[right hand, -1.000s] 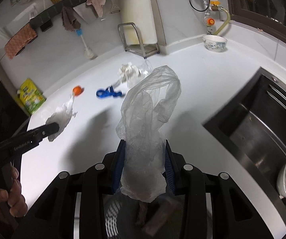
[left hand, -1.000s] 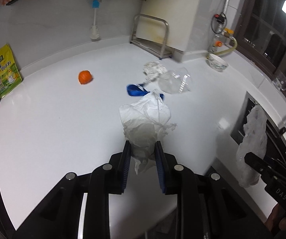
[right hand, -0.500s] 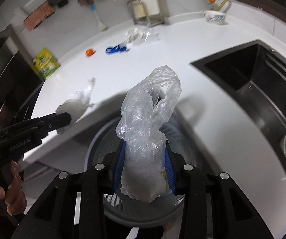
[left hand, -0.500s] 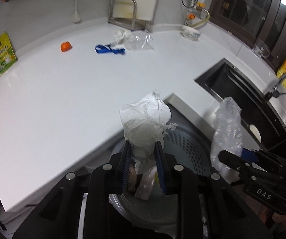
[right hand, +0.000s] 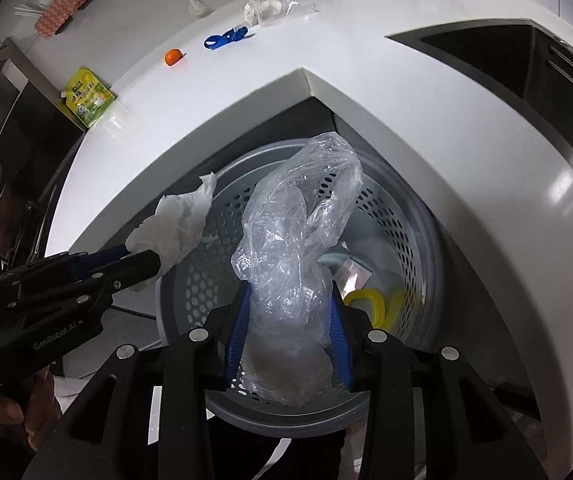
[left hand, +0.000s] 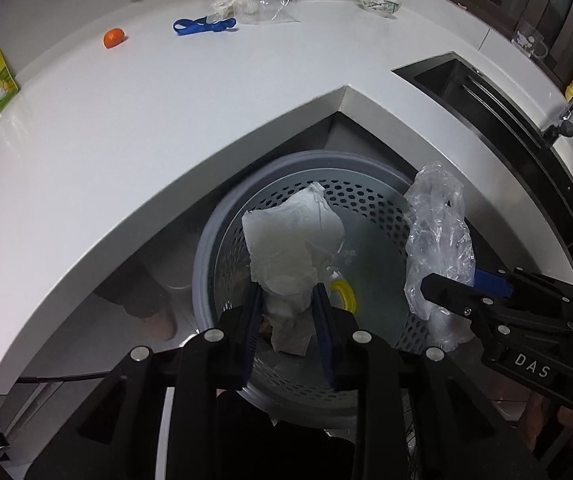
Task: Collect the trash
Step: 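Carry the bag and white plastic over the basket with both tools, then open both tools to drop the bag and white plastic into the basket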
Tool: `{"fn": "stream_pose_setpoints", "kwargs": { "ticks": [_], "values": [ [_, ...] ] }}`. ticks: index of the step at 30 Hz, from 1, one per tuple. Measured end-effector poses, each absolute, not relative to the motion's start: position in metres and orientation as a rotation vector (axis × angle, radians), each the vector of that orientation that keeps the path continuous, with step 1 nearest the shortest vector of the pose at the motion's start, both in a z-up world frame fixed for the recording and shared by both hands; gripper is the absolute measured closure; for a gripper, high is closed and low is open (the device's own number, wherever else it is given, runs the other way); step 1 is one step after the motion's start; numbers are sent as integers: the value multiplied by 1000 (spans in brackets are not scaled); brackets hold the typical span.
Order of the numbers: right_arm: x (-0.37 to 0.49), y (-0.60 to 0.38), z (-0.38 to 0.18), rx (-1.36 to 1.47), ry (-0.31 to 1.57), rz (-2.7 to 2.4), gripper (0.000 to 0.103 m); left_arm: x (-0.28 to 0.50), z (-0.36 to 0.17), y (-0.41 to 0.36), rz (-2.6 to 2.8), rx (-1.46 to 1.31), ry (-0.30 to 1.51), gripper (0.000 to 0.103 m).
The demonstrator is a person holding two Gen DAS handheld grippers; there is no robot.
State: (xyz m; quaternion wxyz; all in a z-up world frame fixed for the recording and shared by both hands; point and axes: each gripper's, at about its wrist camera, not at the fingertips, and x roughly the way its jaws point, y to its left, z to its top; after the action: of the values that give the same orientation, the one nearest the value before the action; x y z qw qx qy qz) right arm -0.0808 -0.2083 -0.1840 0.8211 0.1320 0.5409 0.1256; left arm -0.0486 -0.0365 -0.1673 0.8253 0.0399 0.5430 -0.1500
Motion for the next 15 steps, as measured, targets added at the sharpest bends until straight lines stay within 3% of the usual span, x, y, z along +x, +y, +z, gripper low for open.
{"fn": "stream_pose_setpoints", "kwargs": {
  "ticks": [1, 2, 3, 7, 15],
  "values": [
    [-81, -208, -184, 271, 1151, 262, 57, -49, -168, -35, -305, 90, 1160, 58],
    [-80, -208, -185, 261, 1151, 253, 40, -49, -168, -35, -294, 91, 1162, 38],
    [-79, -209, -185, 253, 1149, 243, 34, -50, -166, -32, -283, 83, 1154, 33],
    [-77, -212, -183, 234, 1142, 217, 27, -49, -163, -25, -256, 73, 1146, 28],
    [-74, -217, -183, 251, 1155, 209, 27, -50, -161, -17, -220, 65, 1151, 24]
  ]
}}
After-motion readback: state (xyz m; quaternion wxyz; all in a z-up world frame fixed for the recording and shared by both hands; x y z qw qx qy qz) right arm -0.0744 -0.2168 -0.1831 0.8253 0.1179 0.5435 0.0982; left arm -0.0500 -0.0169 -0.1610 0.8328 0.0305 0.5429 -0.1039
